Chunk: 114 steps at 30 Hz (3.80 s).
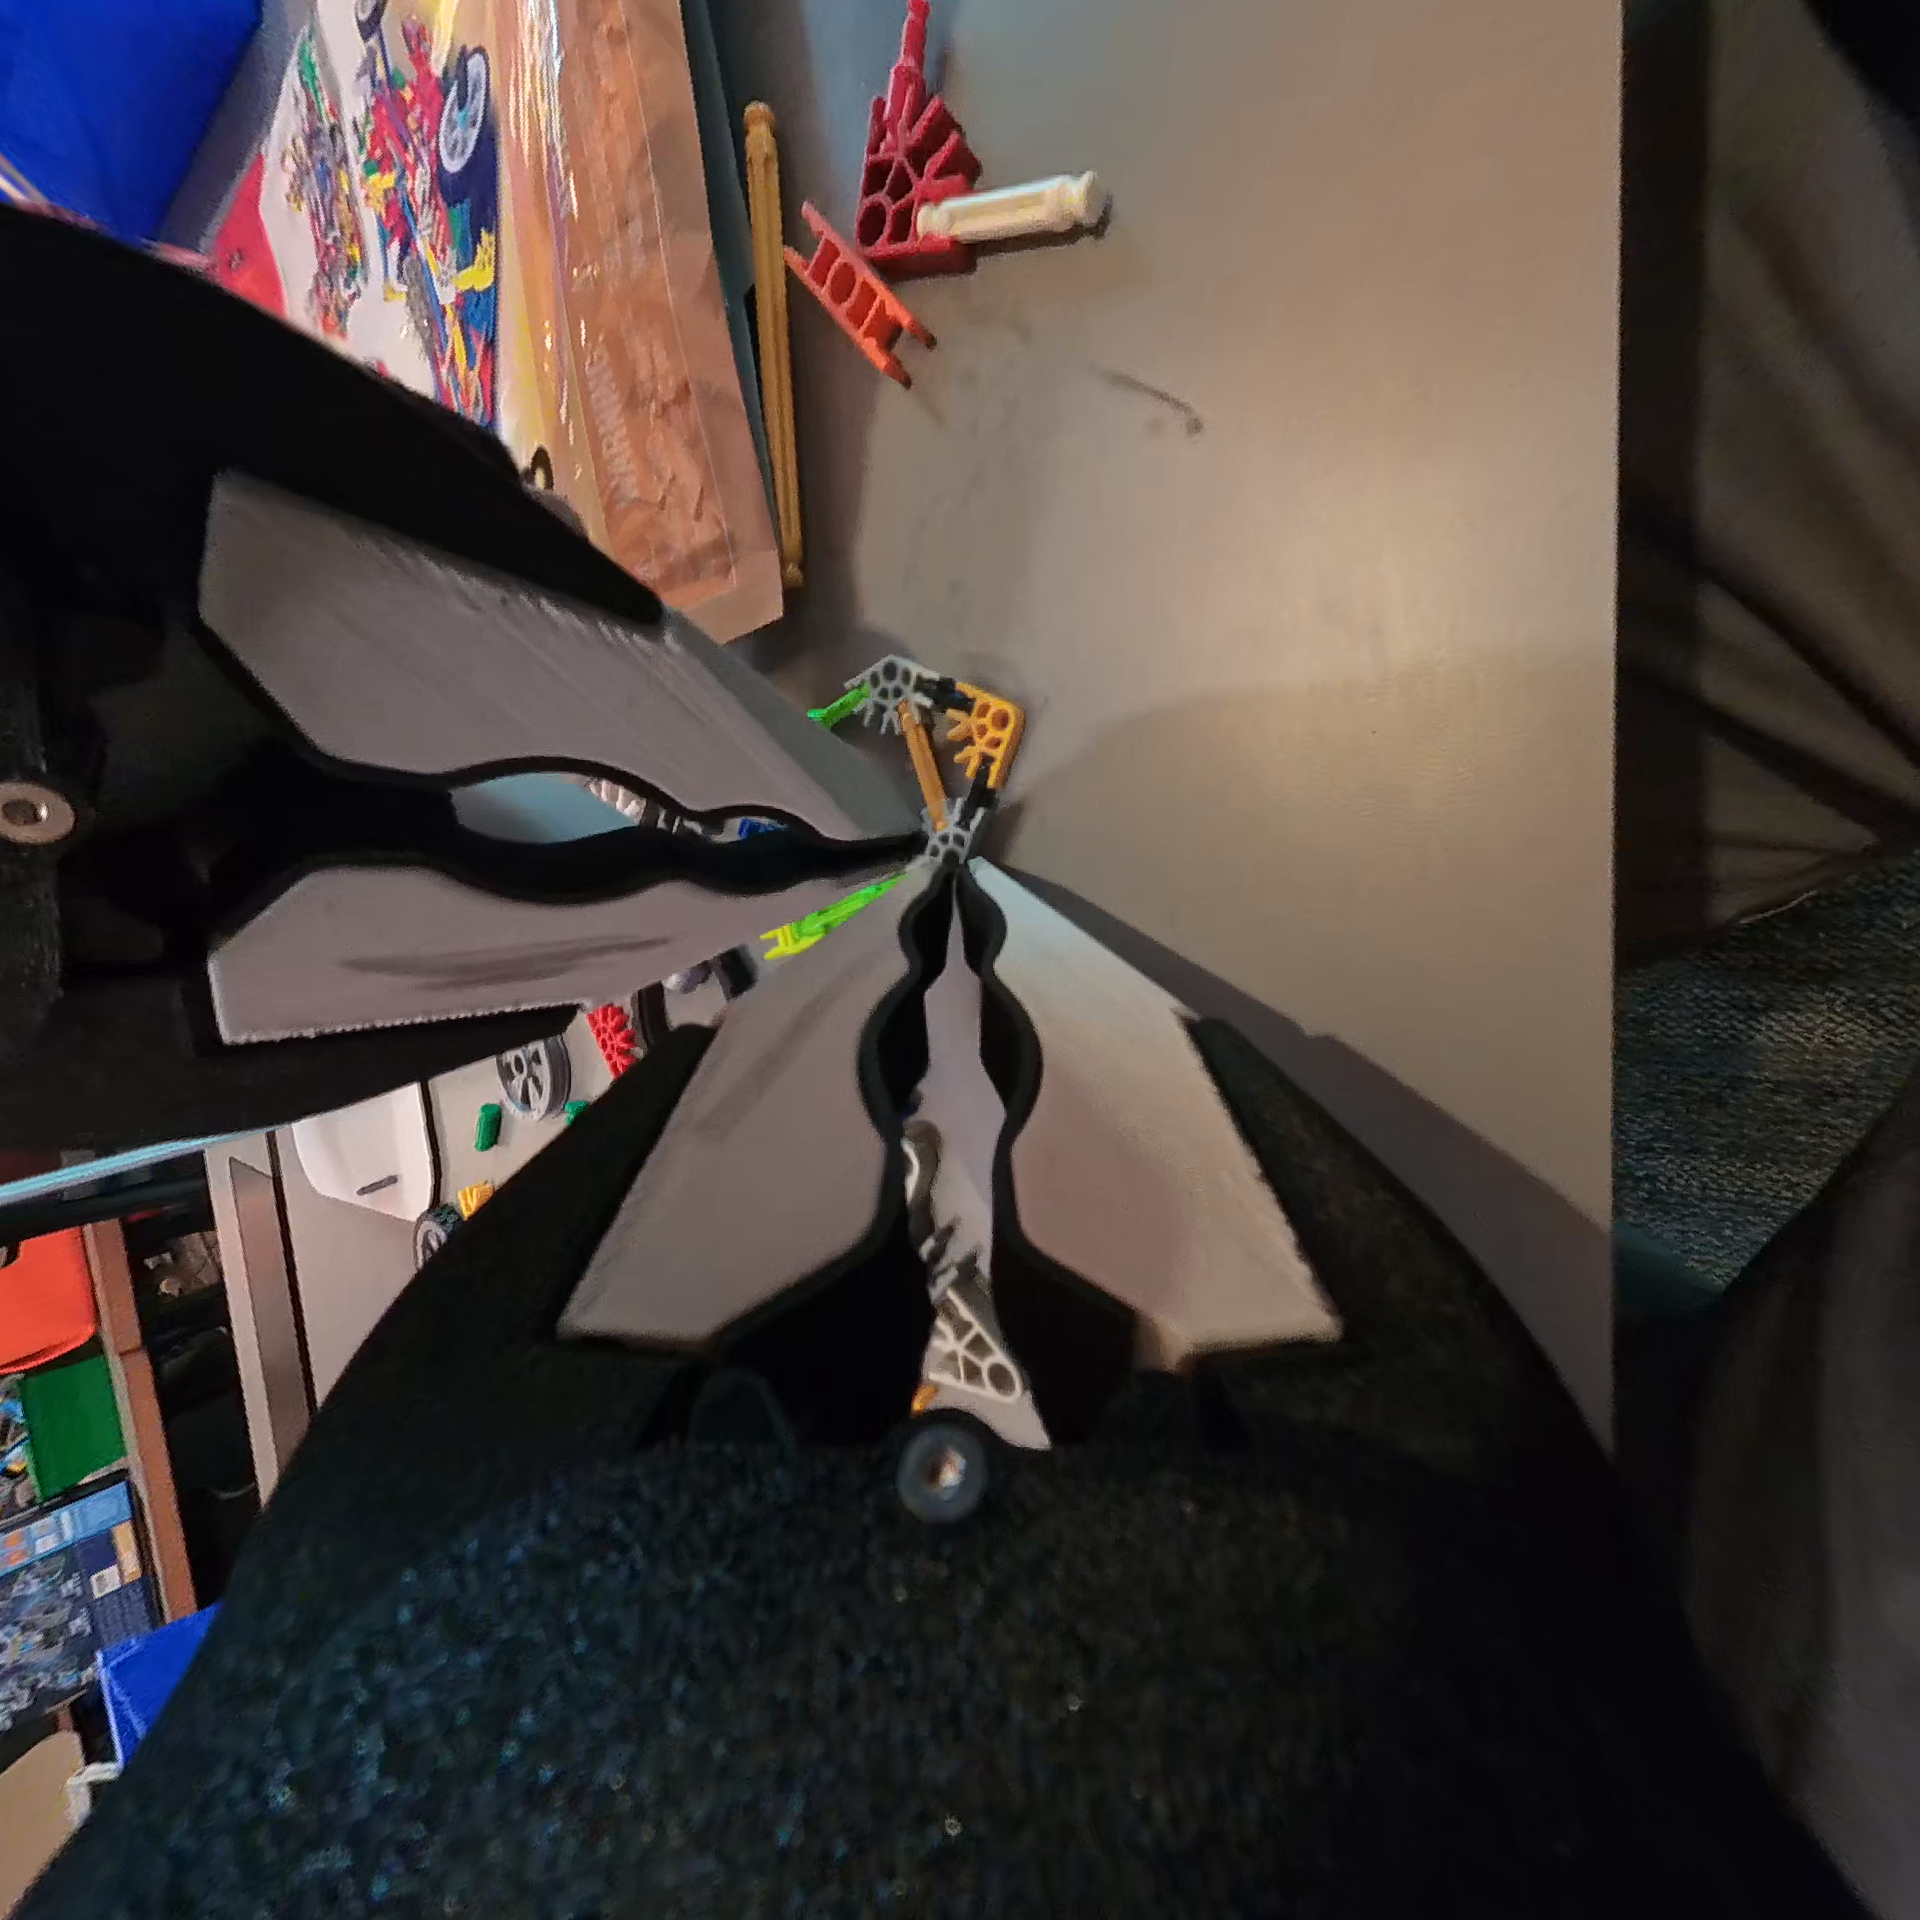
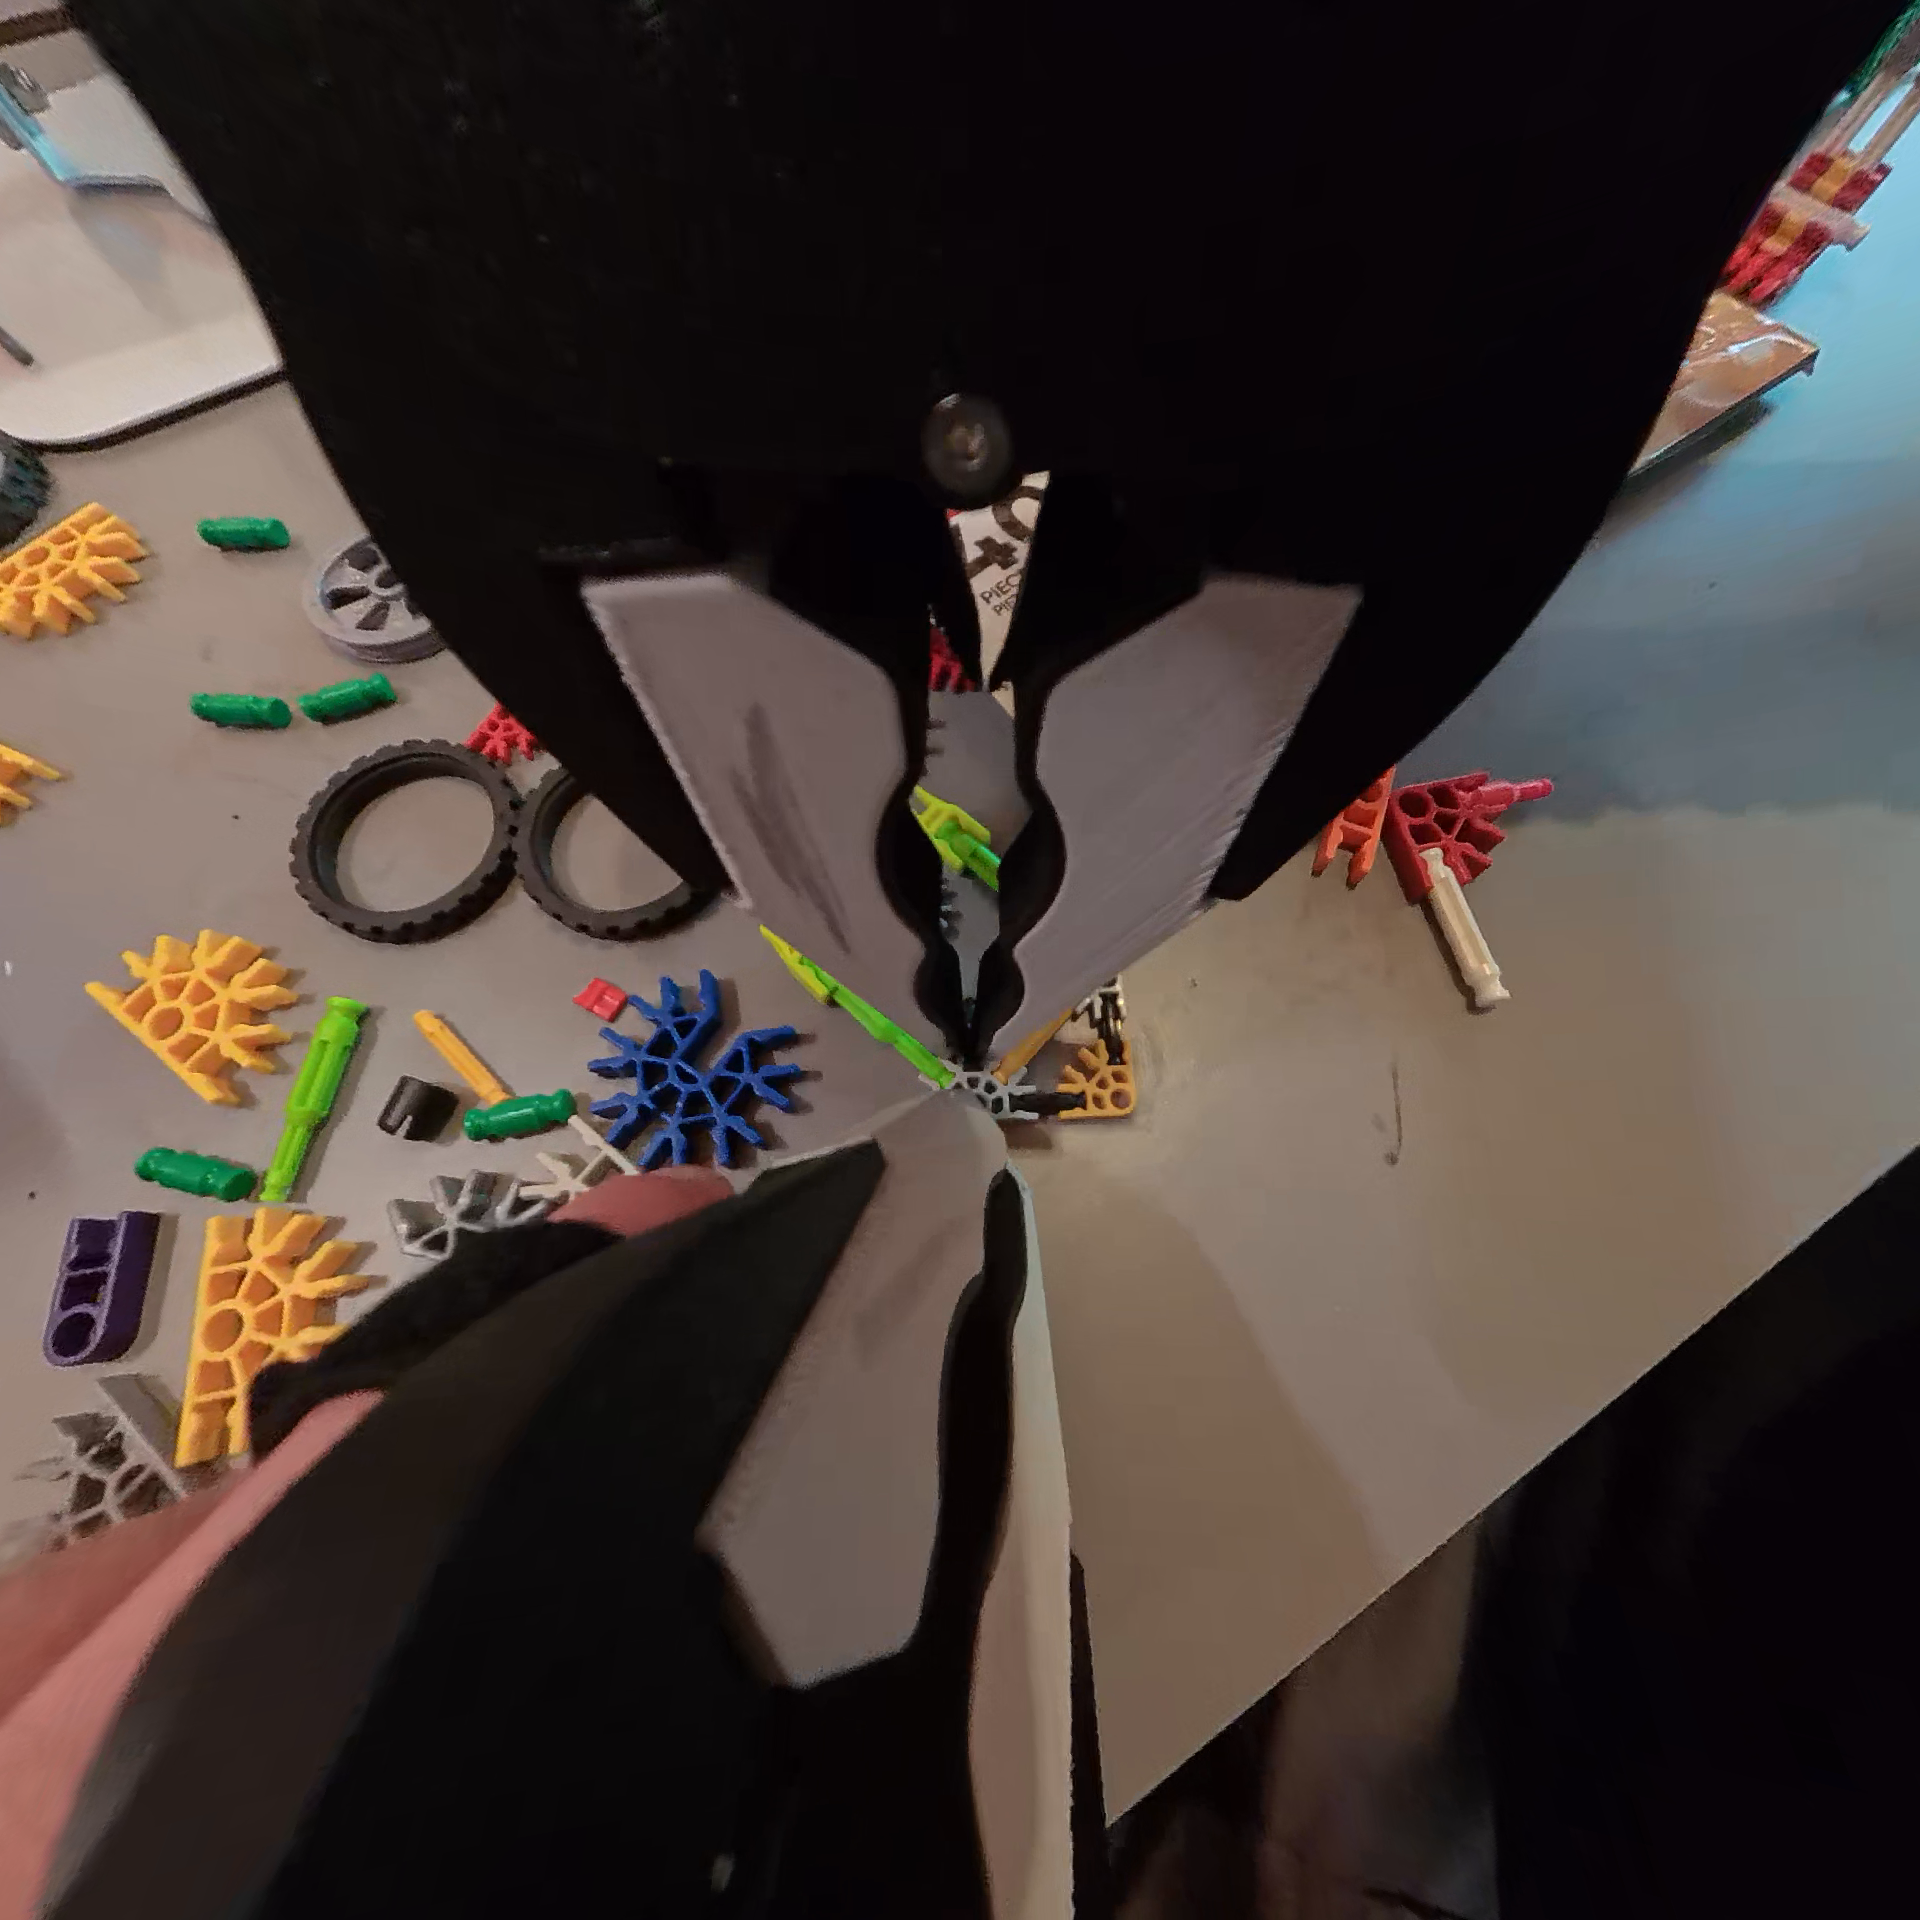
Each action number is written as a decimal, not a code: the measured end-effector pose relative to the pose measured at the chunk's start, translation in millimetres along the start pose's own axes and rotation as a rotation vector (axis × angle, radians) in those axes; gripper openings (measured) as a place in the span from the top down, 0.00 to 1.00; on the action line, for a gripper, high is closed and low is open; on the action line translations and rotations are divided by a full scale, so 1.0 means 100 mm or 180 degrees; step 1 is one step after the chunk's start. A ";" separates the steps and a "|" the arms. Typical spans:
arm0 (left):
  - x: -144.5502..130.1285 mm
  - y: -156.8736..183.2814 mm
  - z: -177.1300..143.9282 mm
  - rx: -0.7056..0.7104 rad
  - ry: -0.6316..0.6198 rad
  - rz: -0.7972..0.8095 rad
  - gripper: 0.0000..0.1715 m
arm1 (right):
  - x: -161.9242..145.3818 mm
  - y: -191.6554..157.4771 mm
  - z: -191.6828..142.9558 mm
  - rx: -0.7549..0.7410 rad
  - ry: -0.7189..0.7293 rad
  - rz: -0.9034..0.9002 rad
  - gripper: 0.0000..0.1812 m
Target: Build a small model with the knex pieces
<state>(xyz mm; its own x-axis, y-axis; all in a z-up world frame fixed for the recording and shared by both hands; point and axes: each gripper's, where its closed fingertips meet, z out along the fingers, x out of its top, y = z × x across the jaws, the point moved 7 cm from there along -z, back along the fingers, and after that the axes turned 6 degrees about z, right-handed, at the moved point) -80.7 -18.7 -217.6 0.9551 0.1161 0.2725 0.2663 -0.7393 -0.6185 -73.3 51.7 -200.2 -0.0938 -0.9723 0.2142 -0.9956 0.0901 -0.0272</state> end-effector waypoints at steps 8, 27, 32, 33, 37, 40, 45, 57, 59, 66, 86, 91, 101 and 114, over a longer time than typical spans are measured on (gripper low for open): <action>0.01 0.01 0.00 -0.0009 -0.0066 -0.0131 1.00 | -0.01 0.05 0.01 0.0281 0.0070 0.0289 1.00; 0.03 0.01 -0.01 -0.0028 -0.0130 -0.0090 1.00 | -0.07 0.10 0.02 0.0555 0.0333 0.0689 1.00; 0.02 0.01 -0.01 -0.0023 -0.0114 -0.0123 1.00 | -0.08 0.13 0.02 0.0709 0.0363 0.0736 1.00; 0.02 0.01 -0.01 -0.0023 -0.0118 -0.0120 1.00 | -0.08 0.13 0.03 0.0717 0.0372 0.0727 0.99; 0.03 -0.01 -0.01 0.0022 -0.0155 -0.0163 0.96 | -0.08 0.12 0.02 0.0650 0.0380 0.0692 0.99; 0.04 -0.02 -0.02 -0.0086 -0.0162 -0.0188 0.96 | -0.07 0.09 0.03 0.0571 0.0412 0.0672 0.99; 0.07 -0.04 -0.01 -0.0296 -0.0229 -0.0165 0.96 | -0.06 0.09 0.03 0.0583 0.0408 0.0665 0.99; 0.12 -0.04 0.00 -0.0383 -0.0311 0.0043 0.98 | -0.09 0.07 0.04 0.0572 0.0551 0.0683 0.98; 0.12 -0.04 -0.01 -0.0320 -0.0338 0.0081 0.97 | -0.09 0.07 0.04 0.0551 0.0561 0.0674 0.98; 0.11 -0.05 0.00 -0.0394 -0.0280 -0.0030 0.97 | -0.10 0.07 0.04 0.0577 0.0606 0.0659 0.98; 0.05 -0.09 0.02 -0.0577 -0.0009 -0.0454 0.97 | -0.14 0.06 0.01 0.0540 0.0693 0.0793 0.91; 0.05 -0.09 0.02 -0.0592 -0.0022 -0.0446 0.97 | -0.19 0.08 -0.03 0.0439 0.0736 0.0832 0.91; 0.06 -0.10 0.03 -0.0602 -0.0040 -0.0426 0.97 | -0.15 0.10 -0.01 0.0403 0.0724 0.0773 0.95; 0.08 -0.11 0.04 -0.0596 -0.0085 -0.0368 0.97 | -0.15 0.12 0.02 0.0595 0.0622 0.0870 0.95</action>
<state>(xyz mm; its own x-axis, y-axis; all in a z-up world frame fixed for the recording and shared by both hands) -75.9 -7.5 -211.7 0.9234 0.2229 0.3126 0.3480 -0.8300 -0.4359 -84.0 66.9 -205.3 -0.3731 -0.8568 0.3559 -0.9169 0.2818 -0.2828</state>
